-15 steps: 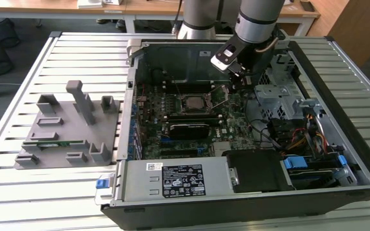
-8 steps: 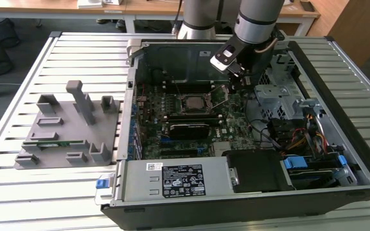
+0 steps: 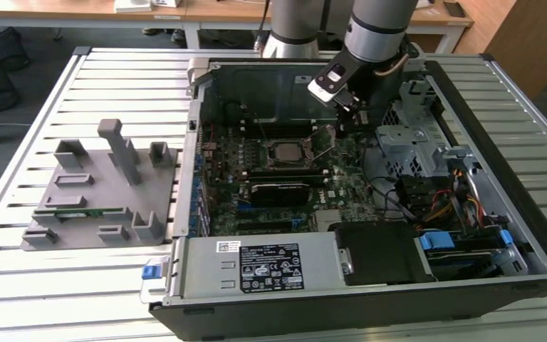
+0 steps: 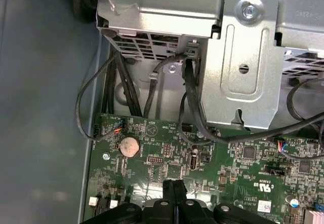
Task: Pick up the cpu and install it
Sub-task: 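Close the cpu cover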
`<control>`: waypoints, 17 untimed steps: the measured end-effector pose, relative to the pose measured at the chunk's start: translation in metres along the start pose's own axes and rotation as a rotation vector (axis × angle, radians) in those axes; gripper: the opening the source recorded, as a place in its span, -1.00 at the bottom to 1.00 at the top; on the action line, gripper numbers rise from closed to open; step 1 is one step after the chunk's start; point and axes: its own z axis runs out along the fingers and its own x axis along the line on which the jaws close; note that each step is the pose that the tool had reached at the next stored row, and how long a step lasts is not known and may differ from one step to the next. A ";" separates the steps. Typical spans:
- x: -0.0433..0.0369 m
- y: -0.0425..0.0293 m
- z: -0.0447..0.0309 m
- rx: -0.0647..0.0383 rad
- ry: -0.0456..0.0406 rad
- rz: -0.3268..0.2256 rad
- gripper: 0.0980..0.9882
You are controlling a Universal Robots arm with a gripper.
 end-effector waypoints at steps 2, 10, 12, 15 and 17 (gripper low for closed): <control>0.0004 -0.0029 0.0000 0.000 0.0000 0.000 -0.96; 0.0022 -0.0200 0.0005 0.000 0.0001 0.000 -0.96; 0.0026 -0.0240 0.0008 0.000 0.0001 0.000 -0.96; 0.0031 -0.0286 0.0013 0.000 0.0000 0.000 -0.96; 0.0035 -0.0319 0.0017 0.000 -0.0002 0.000 -0.96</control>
